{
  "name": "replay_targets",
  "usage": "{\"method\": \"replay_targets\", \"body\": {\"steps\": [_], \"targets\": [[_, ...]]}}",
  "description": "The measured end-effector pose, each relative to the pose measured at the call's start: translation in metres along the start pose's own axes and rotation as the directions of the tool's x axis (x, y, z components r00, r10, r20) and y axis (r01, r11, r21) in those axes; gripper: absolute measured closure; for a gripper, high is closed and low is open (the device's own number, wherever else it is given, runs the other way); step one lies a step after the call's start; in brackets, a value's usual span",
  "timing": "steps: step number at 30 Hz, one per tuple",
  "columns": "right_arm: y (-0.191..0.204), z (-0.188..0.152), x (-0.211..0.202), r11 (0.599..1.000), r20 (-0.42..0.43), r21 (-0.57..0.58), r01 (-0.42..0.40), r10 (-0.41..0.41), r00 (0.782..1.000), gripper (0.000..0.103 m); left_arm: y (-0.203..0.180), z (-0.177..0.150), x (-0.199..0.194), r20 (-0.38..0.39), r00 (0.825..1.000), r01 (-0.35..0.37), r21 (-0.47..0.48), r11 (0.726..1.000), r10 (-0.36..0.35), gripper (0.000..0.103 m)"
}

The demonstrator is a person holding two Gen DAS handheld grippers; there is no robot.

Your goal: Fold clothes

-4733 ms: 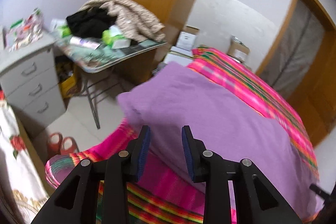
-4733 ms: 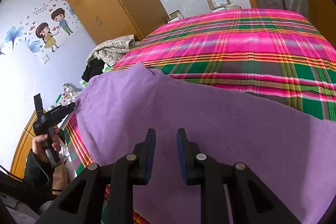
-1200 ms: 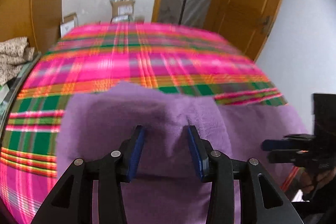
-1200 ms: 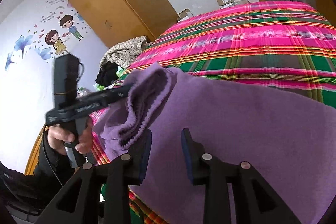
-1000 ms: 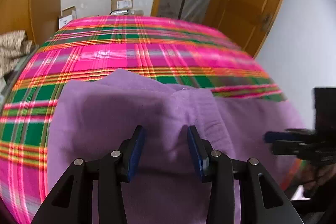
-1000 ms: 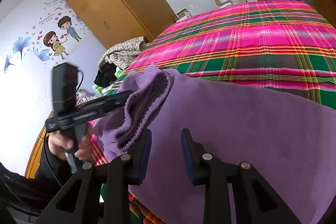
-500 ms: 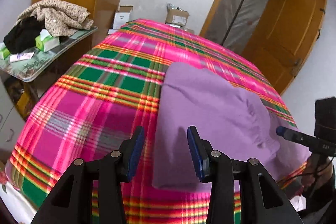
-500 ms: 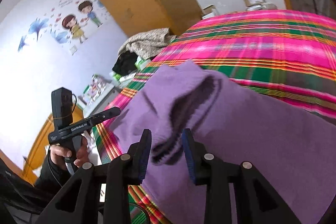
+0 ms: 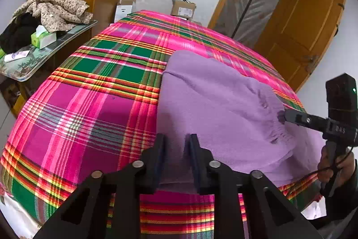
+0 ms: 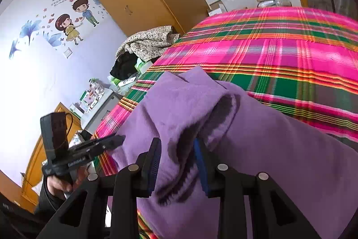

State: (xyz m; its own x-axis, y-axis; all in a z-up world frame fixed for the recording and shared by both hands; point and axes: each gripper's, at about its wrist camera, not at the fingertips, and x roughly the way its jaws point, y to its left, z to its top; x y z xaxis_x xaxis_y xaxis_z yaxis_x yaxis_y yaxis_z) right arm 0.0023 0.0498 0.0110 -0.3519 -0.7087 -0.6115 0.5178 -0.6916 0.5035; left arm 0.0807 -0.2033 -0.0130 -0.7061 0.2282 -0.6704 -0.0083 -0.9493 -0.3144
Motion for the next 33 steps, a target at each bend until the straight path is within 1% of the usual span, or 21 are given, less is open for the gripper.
{"method": "replay_targets", "body": {"steps": [2, 4, 5, 6, 9, 19, 21, 24, 28, 33], "targets": [[-0.002, 0.003, 0.010, 1.000, -0.018, 0.022, -0.011, 0.012, 1.000, 0.071, 0.001, 0.000, 0.001, -0.002, 1.000, -0.013, 0.003, 1.000, 0.013, 0.086], [-0.005, 0.004, 0.016, 0.999, -0.023, 0.032, 0.003, -0.003, 1.000, 0.082, -0.003, 0.000, 0.003, -0.005, 0.999, -0.054, 0.028, 0.998, 0.054, 0.087], [-0.006, 0.004, 0.017, 0.999, -0.023, 0.037, 0.017, -0.016, 1.000, 0.089, -0.005, 0.000, 0.004, -0.004, 0.998, -0.068, 0.040, 0.997, 0.068, 0.088], [-0.011, 0.004, 0.017, 0.998, -0.021, 0.056, 0.011, -0.010, 1.000, 0.091, -0.007, -0.001, 0.004, -0.002, 0.997, -0.081, 0.051, 0.995, 0.081, 0.088], [-0.021, 0.002, 0.016, 0.996, -0.015, 0.092, -0.002, 0.004, 1.000, 0.092, -0.009, -0.002, 0.006, 0.005, 0.994, -0.105, 0.076, 0.992, 0.105, 0.088], [-0.029, -0.004, 0.017, 0.993, -0.019, 0.119, -0.023, 0.025, 1.000, 0.091, -0.011, -0.005, 0.004, 0.018, 0.992, -0.123, 0.107, 0.987, 0.122, 0.090], [-0.027, -0.003, 0.014, 0.994, -0.013, 0.112, -0.022, 0.023, 1.000, 0.088, -0.011, -0.006, 0.003, 0.021, 0.992, -0.124, 0.106, 0.987, 0.122, 0.090], [-0.021, -0.004, 0.009, 0.996, 0.001, 0.087, -0.014, 0.013, 1.000, 0.088, -0.011, -0.007, 0.003, 0.025, 0.993, -0.119, 0.096, 0.988, 0.117, 0.090], [-0.020, -0.005, 0.011, 0.996, -0.003, 0.088, -0.010, 0.011, 1.000, 0.088, -0.010, -0.007, 0.002, 0.027, 0.993, -0.116, 0.087, 0.989, 0.114, 0.090], [-0.022, -0.006, 0.013, 0.996, -0.004, 0.085, 0.008, -0.008, 1.000, 0.091, -0.009, -0.008, 0.001, 0.032, 0.994, -0.110, 0.093, 0.990, 0.107, 0.090]]}}
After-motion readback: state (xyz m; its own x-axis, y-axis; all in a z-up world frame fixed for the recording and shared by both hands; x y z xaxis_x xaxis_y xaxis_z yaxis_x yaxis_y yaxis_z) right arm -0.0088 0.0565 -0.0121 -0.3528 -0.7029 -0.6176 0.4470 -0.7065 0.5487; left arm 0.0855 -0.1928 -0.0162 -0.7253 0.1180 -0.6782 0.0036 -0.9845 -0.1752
